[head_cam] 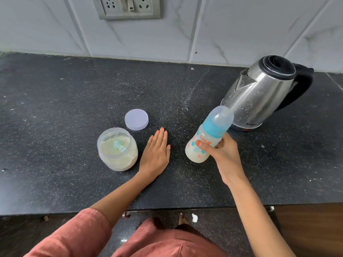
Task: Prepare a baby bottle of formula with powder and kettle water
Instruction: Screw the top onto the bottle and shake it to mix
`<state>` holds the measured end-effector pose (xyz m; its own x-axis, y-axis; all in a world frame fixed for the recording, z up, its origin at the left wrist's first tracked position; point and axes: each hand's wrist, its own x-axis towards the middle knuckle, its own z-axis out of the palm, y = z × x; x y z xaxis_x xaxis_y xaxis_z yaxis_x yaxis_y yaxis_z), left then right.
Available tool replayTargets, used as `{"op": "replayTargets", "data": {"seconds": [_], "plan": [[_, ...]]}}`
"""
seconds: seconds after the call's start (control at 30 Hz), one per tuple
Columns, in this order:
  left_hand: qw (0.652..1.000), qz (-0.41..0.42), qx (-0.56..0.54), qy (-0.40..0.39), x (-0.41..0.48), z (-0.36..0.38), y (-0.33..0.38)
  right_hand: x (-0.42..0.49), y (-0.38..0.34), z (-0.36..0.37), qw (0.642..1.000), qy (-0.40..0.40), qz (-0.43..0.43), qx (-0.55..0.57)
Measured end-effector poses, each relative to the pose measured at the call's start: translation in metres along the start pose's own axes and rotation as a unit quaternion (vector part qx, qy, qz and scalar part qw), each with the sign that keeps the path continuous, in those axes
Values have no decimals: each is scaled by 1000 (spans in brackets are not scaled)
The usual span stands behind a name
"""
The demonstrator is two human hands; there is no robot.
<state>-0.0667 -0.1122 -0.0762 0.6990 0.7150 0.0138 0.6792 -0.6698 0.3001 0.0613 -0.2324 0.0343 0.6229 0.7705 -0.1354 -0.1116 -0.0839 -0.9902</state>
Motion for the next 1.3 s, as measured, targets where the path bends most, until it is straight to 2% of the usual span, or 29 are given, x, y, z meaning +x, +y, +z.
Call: {"op": "replayTargets", "data": {"seconds": [0.13,0.3,0.73,0.93,1.3], "plan": [[1000,1,2,-1,0,0,0,6,9,-1,1000,13,-2,-20],[1000,-1,-6,-3,0,1,0,14,30,-1,990,36,-28,-136],[1000,6,-1,11,1,4,-1,56,42,-8,968,66,-66,-235],[1000,9,6,22,2,7,-3,106,23,-5,961,57,-105,-248],[999,-9,22,26,3,8,-3,169,22,1,975,-3,-41,-220]]}}
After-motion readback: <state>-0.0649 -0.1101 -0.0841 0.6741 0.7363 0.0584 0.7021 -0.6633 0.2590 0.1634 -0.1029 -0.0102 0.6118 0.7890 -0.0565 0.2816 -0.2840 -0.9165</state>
